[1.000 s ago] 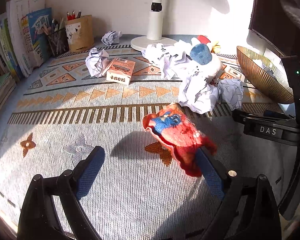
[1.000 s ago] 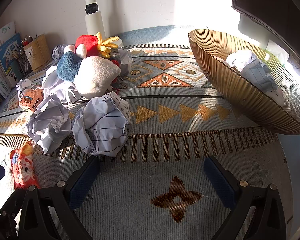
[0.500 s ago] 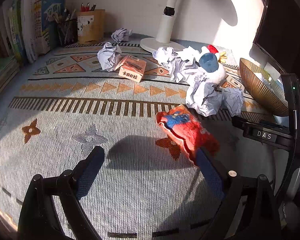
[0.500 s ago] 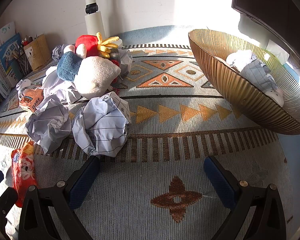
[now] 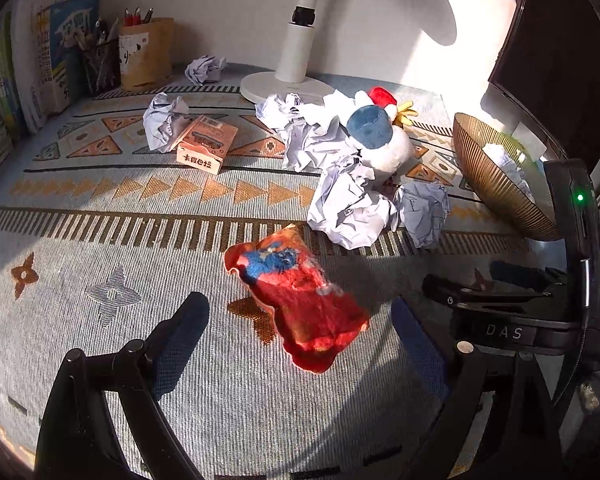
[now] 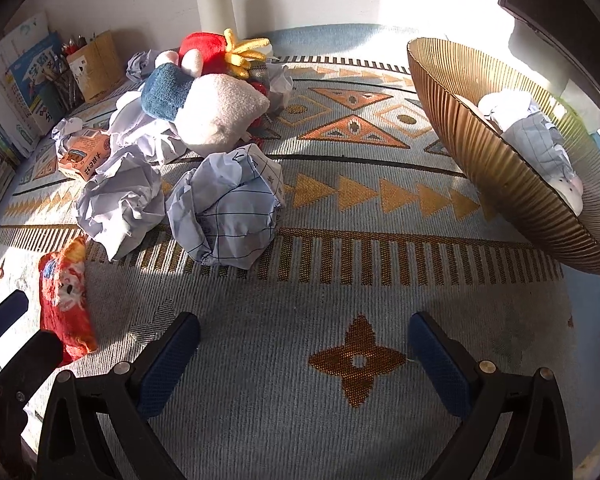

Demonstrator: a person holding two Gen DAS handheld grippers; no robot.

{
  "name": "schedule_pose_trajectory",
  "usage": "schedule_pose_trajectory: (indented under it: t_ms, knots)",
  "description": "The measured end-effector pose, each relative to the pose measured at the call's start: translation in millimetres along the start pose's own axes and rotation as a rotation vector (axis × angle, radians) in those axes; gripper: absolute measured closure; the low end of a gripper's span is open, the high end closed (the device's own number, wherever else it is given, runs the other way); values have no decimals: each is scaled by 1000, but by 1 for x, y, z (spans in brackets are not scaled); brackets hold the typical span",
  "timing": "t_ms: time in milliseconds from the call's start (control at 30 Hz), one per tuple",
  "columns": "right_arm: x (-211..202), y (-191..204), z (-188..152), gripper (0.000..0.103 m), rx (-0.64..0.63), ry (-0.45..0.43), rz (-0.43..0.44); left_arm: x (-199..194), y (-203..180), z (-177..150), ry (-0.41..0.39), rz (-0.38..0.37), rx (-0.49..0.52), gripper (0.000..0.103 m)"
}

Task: Organize objects
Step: 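Lift the red plush with the left gripper while the right grasps a paper ball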

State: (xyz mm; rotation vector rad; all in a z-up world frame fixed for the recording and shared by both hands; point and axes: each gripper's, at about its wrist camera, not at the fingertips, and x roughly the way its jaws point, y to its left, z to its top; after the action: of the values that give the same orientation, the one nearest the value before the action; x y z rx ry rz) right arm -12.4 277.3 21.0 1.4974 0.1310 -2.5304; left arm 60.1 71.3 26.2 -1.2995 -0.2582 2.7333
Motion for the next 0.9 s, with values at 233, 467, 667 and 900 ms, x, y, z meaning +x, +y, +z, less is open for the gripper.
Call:
schedule_pose_trajectory:
  t_ms: [233, 467, 667, 900]
  knots:
    - [-29, 8, 16, 6, -70, -199, 117, 10, -4, 8, -8, 39, 3, 10]
    - [3, 22, 28, 22, -71, -146, 129, 21, 5, 7, 29, 36, -38, 11]
    - [6, 24, 28, 38, -84, -144, 106, 28, -10, 6, 49, 96, 29, 20]
    - [-18, 18, 17, 51, -59, -244, 144, 24, -15, 4, 37, 54, 76, 54]
